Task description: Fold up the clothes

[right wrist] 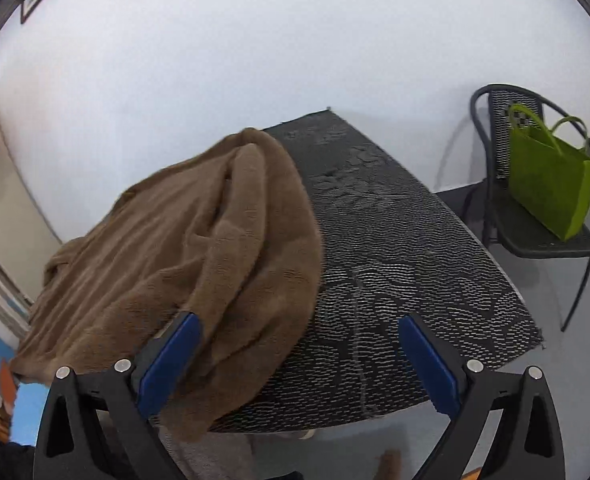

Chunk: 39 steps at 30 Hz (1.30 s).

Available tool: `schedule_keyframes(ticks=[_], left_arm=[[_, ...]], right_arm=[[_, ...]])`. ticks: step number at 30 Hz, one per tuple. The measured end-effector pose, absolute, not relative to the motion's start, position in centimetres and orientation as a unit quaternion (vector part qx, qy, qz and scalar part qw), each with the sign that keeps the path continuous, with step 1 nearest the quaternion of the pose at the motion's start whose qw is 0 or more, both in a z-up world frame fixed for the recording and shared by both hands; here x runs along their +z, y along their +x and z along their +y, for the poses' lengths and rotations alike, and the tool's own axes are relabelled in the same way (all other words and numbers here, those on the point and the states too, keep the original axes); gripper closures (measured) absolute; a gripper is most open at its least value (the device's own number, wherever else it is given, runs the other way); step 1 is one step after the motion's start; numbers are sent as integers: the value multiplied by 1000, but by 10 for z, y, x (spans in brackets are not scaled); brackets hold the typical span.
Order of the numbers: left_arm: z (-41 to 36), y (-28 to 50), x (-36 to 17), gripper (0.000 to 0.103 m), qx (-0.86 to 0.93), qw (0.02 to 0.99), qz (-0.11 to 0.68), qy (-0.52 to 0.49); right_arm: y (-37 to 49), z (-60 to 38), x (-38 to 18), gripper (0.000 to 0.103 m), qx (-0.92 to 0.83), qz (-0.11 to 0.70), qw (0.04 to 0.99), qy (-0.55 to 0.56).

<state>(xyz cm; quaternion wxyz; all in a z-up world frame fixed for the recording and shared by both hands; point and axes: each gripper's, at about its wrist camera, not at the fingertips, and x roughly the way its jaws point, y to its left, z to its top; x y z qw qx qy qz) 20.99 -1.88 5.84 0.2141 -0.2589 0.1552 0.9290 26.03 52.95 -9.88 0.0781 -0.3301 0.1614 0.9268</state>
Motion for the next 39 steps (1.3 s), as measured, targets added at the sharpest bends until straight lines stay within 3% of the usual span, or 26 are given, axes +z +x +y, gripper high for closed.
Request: schedule_keyframes(ticks=[3,9,12,14,15,21,28,32,33,34,35,36,39], left_arm=[[31,177,53,0,916,214,192,-278],[98,115,35,0,892,261,176,-325],[122,87,18,0,887,250,176,-345],[132,71,4,0,882,246,166,-366],[137,65,-3,0,879,244,159,-379],[144,50,-41,0,861,233,131,-432],[139,53,-61,0,855,228,133,-446],[134,55,-68,0,858,228,134,-441],[133,55,-69,0,858,227,133,-442],[131,55,-70,0,857,226,131,-444],[130,54,-72,0,856,225,129,-446],[130,53,-74,0,855,225,128,-449],[128,51,-79,0,852,228,121,-455]], right_arm=[[258,530,-101,16,925,154,82,-338],[247,507,-113,29,922,115,68,-365],[238,501,-117,45,922,108,67,-365],[237,498,-118,61,923,110,48,-367],[237,497,-118,69,922,114,36,-367],[238,533,-114,82,913,229,13,-338],[249,574,-54,82,945,163,131,-253],[250,587,-47,76,944,194,105,-245],[250,585,-53,56,942,201,99,-252],[248,581,-61,23,939,202,95,-261],[246,578,-68,12,937,204,90,-270],[245,573,-75,8,934,205,85,-279],[237,560,-94,8,924,196,78,-318]])
